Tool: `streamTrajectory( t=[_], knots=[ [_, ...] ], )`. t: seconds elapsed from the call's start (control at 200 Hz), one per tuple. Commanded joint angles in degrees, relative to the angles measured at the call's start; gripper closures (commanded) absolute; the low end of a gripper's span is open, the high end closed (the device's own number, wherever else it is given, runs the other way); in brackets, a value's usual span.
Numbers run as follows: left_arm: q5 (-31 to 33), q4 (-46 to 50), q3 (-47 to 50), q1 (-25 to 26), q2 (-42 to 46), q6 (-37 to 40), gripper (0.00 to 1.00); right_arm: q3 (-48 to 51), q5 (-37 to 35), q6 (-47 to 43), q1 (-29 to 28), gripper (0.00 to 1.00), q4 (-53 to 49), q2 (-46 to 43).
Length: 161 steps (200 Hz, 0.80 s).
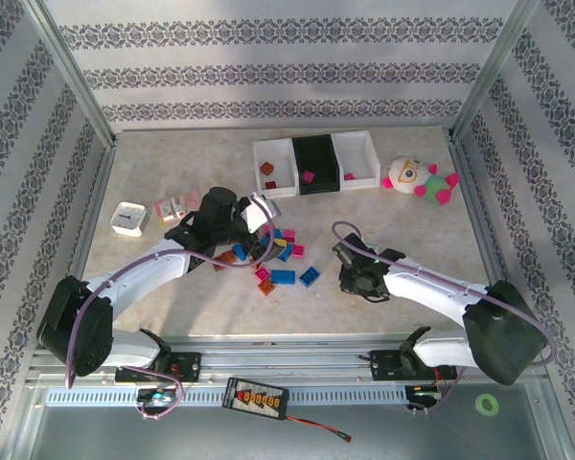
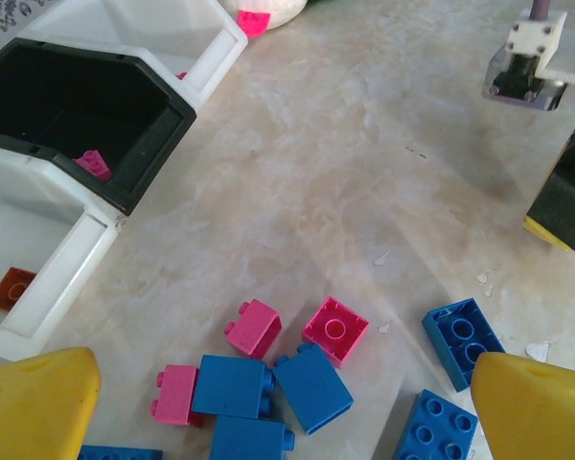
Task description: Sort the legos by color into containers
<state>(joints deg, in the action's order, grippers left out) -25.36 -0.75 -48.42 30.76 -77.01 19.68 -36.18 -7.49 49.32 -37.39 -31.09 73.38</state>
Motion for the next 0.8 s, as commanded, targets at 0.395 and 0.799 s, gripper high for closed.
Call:
streamTrajectory(
  t=[0.395,0.799],
  knots=[
    [11.5,-3.55,10.19,0.38,11.43,-12.32,0.01,-27.49,-1.67,-17.3,3.96,0.84,13.51,16.25],
    [17.93,-18.13,19.17,0.46,16.66,-21.26,0.01,-52.95,1.65,-29.2,5.97,0.85,24.12,40.73]
  ],
)
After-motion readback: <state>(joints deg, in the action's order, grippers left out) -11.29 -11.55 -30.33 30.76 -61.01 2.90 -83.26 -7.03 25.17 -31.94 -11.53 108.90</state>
